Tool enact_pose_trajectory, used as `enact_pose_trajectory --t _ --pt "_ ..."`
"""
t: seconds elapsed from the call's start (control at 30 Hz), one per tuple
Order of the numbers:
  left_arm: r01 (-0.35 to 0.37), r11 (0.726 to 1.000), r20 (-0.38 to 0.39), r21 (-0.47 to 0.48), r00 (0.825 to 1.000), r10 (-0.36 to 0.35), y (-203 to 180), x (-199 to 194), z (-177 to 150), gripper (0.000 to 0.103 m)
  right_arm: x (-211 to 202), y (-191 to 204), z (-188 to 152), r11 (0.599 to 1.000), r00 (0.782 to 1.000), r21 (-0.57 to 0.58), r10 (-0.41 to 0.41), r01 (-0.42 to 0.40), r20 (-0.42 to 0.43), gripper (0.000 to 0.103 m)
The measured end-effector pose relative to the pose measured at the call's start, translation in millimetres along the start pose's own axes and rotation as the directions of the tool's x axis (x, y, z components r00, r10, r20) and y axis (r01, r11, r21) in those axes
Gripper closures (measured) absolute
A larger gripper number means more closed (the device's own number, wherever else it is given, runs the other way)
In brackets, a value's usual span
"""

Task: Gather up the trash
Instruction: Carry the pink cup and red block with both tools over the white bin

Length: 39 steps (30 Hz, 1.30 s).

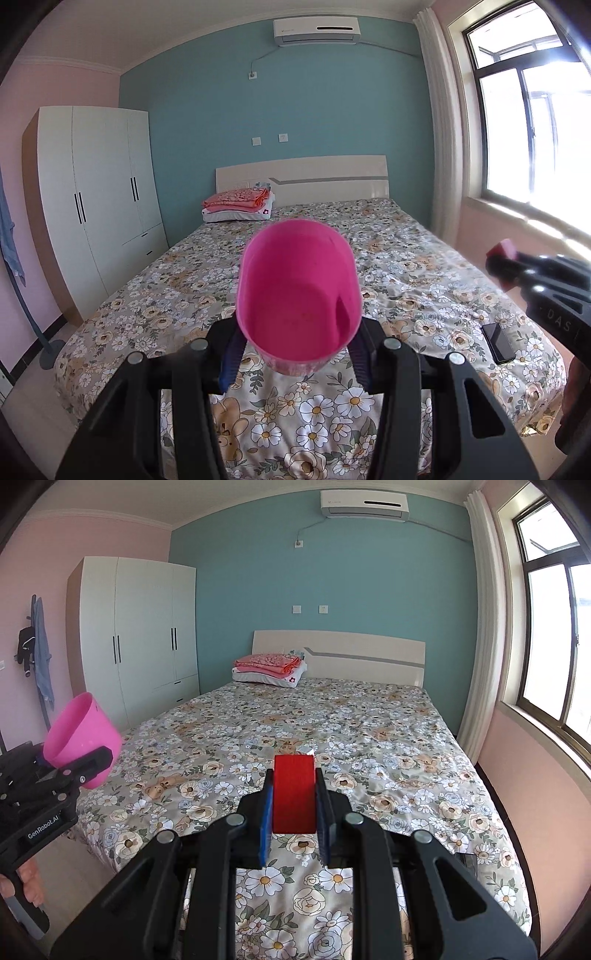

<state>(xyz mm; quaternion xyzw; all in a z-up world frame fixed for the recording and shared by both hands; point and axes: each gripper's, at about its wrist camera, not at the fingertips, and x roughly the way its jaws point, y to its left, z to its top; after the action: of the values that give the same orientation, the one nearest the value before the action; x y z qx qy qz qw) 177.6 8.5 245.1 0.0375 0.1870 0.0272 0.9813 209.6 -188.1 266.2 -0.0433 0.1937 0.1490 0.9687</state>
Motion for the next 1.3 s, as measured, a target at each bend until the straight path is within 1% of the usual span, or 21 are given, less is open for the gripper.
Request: enact_pose_trajectory --t 0.1,0.23,0.37,0.47,0.6,0.7,0.83,0.93,1.03,1.17,1.23,1.3 --pt "-0.004 1.0 -0.019 0.024 1.0 0.004 2.8 -1.1 -15.5 0.052 -7.3 -1.9 -18.0 1.0 1.0 -0.021 -0.019 0.019 0.004 0.082" --pt "0.014 0.999 -0.061 0.052 0.998 -0.01 6.4 3.9 -40.5 0.052 -9.1 -4.8 -50.9 0.999 0.999 -0.037 -0.007 0.006 -0.039 0.082" --pt "0.028 0.996 -0.102 0.081 0.995 -0.019 9.1 10.0 -73.1 0.052 -7.9 -4.3 -85.8 0.998 0.997 -0.06 0.007 -0.012 -0.078 0.082" --pt "0.052 0.994 -0.155 0.096 0.987 -0.037 7.6 20.9 -97.9 0.052 -6.2 -3.0 -109.8 0.996 0.995 -0.086 0.013 -0.022 -0.1 0.082" --pt "0.099 0.99 -0.218 0.1 0.973 -0.075 3.7 32.2 -131.2 0.052 3.0 -1.3 -141.6 0.994 0.988 -0.101 0.032 -0.048 -0.154 0.082" --pt "0.134 0.985 -0.267 0.107 0.958 -0.101 -1.9 41.3 -156.6 0.052 9.3 2.5 -166.1 0.993 0.979 -0.102 0.046 -0.067 -0.201 0.082" --pt "0.175 0.979 -0.348 0.104 0.929 -0.129 -9.7 58.8 -190.8 0.052 19.1 10.2 -192.9 0.991 0.965 -0.104 0.059 -0.088 -0.254 0.082" --pt "0.194 0.975 -0.386 0.106 0.912 -0.139 -12.9 67.8 -214.0 0.052 25.2 19.3 -211.7 0.988 0.952 -0.108 0.073 -0.109 -0.296 0.082" --pt "0.225 0.97 -0.436 0.094 0.885 -0.163 -16.3 77.1 -237.3 0.052 33.6 29.0 -231.4 0.985 0.936 -0.115 0.085 -0.131 -0.342 0.082" --pt "0.261 0.962 -0.502 0.075 0.844 -0.19 -22.5 88.6 -269.5 0.052 47.9 37.5 -259.0 0.982 0.907 -0.106 0.1 -0.155 -0.408 0.082" --pt "0.276 0.958 -0.53 0.073 0.825 -0.197 -25.2 93.1 -283.8 0.052 56.5 39.1 -274.4 0.982 0.889 -0.093 0.105 -0.163 -0.445 0.082" --pt "0.287 0.955 -0.555 0.07 0.807 -0.201 -27.9 97.6 -297.6 0.052 66.4 40.3 -291.2 0.982 0.866 -0.074 0.115 -0.173 -0.487 0.082"
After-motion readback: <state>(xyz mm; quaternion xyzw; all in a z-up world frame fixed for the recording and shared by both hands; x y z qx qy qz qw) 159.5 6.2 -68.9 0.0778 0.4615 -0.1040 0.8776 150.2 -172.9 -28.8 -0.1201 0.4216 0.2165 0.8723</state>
